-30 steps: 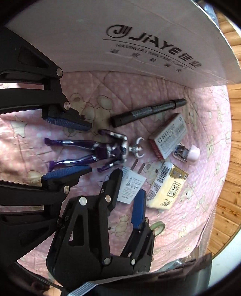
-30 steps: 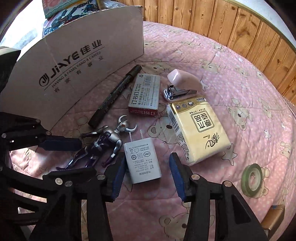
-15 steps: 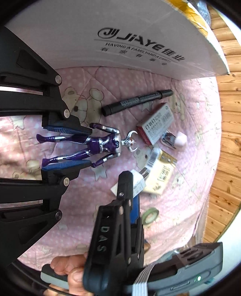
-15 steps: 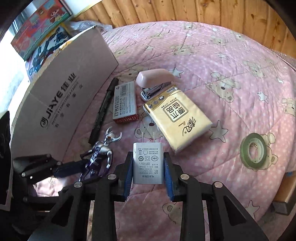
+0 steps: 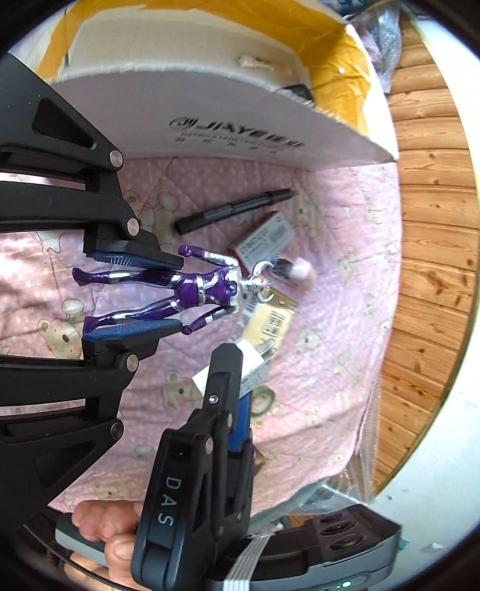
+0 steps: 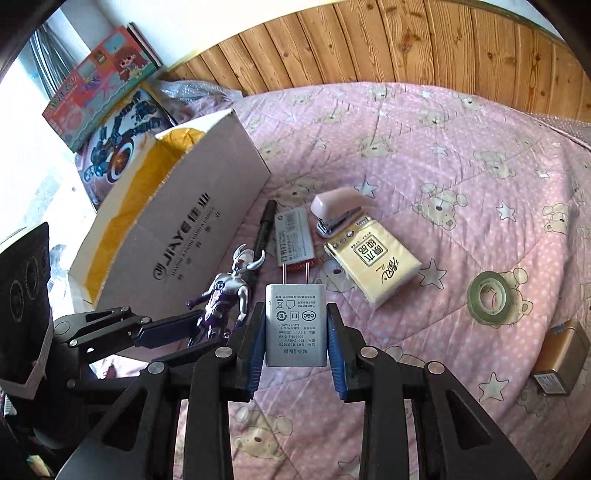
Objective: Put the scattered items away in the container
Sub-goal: 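Carry the action figure and charger over the box with both grippers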
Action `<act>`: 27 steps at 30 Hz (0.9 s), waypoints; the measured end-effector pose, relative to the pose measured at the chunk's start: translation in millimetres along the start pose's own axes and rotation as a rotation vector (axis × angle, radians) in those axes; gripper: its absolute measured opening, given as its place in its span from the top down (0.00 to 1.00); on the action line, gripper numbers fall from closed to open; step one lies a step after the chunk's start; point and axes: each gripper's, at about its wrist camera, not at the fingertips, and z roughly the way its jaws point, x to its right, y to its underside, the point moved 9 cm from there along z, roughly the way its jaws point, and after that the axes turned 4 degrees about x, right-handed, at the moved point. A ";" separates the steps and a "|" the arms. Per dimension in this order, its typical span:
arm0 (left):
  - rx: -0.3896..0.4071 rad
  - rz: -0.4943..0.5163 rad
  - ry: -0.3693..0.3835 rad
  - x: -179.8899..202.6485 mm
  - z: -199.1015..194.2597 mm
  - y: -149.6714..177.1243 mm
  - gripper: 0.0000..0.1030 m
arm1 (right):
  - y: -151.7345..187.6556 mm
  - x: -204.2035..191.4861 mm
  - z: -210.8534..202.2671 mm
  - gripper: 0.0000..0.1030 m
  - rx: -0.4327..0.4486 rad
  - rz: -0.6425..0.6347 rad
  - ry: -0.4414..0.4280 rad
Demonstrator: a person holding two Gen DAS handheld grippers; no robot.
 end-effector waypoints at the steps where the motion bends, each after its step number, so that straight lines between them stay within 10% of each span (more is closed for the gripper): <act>1: 0.008 0.002 -0.001 -0.4 -3.1 -2.3 0.74 | -6.2 1.7 -2.6 0.69 0.012 0.000 0.001; 27: 0.205 -0.151 0.005 -66.5 -86.3 -52.4 0.74 | -29.6 -43.7 -22.5 0.69 0.112 -0.138 0.103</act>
